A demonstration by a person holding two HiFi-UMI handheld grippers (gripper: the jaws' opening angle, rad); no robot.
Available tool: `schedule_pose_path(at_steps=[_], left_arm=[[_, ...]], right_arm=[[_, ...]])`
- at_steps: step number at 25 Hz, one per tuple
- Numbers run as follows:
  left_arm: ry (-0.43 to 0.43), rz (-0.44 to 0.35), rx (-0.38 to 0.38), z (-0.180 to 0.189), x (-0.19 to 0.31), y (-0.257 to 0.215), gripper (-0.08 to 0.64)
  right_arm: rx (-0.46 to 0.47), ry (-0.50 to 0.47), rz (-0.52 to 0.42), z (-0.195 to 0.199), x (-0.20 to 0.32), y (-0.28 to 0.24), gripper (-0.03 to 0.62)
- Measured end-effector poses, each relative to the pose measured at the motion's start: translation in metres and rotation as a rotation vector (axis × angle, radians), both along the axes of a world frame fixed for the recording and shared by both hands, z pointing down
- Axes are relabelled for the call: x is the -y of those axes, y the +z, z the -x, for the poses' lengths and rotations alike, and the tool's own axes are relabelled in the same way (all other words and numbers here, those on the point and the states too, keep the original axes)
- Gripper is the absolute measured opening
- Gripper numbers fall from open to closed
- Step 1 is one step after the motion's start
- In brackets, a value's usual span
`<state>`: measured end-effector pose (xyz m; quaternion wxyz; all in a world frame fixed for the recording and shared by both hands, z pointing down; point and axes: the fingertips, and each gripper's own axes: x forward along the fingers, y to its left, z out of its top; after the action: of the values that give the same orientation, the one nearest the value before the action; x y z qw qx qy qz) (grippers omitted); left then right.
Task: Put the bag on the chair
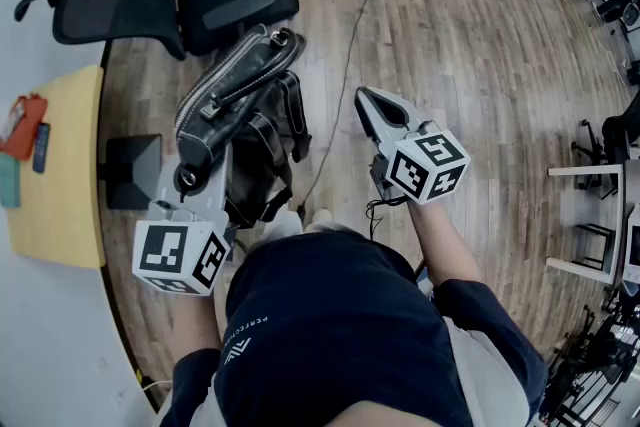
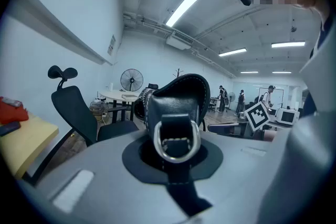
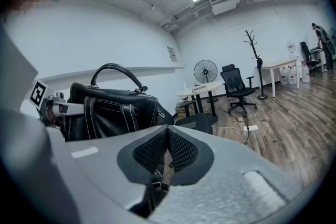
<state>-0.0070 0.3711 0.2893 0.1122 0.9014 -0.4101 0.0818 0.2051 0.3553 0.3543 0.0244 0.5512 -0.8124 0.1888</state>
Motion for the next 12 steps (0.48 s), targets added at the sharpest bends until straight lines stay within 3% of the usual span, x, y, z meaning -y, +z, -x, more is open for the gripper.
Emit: schedule_pose_path(at_steps=[12], left_arm=[[0.023,-0.022,-0.030,0.008,-0.007,-0.009,0.054]], right_arm=[[-0.019,-0.020,-0.020,0.017,-0.001,-0.004,0.003]])
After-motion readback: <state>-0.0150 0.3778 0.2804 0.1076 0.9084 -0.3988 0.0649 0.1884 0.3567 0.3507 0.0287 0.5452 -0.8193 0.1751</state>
